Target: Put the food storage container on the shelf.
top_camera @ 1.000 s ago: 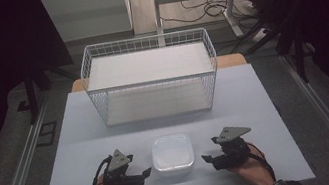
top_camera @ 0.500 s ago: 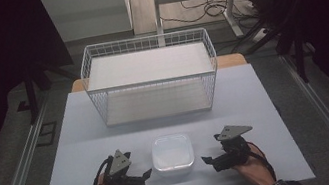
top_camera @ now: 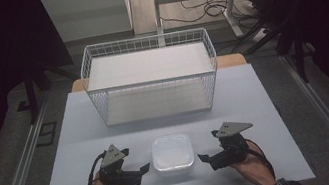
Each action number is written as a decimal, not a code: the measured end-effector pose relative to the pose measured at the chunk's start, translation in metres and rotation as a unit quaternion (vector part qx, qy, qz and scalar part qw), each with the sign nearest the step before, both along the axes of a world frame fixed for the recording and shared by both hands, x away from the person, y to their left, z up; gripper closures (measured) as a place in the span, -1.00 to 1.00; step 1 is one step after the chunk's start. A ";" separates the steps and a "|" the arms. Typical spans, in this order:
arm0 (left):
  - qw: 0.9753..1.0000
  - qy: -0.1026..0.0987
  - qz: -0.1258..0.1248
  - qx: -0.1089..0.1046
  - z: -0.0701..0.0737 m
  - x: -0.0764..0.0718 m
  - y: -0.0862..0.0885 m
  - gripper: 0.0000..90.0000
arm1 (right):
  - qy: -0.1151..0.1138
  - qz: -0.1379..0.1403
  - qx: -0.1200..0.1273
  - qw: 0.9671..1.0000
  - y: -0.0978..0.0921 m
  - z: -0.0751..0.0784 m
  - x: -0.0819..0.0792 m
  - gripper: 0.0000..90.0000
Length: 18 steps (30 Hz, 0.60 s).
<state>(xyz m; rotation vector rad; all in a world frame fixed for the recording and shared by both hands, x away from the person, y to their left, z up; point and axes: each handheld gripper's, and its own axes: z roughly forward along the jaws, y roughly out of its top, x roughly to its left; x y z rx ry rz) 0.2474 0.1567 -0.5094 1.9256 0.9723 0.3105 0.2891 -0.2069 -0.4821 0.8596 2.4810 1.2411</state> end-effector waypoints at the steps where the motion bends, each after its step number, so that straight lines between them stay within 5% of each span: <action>1: 1.000 0.000 -0.003 -0.003 0.002 0.001 -0.001 -0.85 | 0.004 0.003 0.008 1.000 0.002 0.002 0.000 -0.96; 7: 0.999 0.005 -0.043 -0.004 0.010 0.005 -0.016 -0.88 | 0.029 0.024 0.016 0.999 0.016 0.004 -0.002 -1.00; 18: 0.997 0.023 -0.074 0.017 0.014 0.028 -0.044 -0.87 | 0.061 0.035 0.003 0.997 0.041 0.009 0.006 -0.96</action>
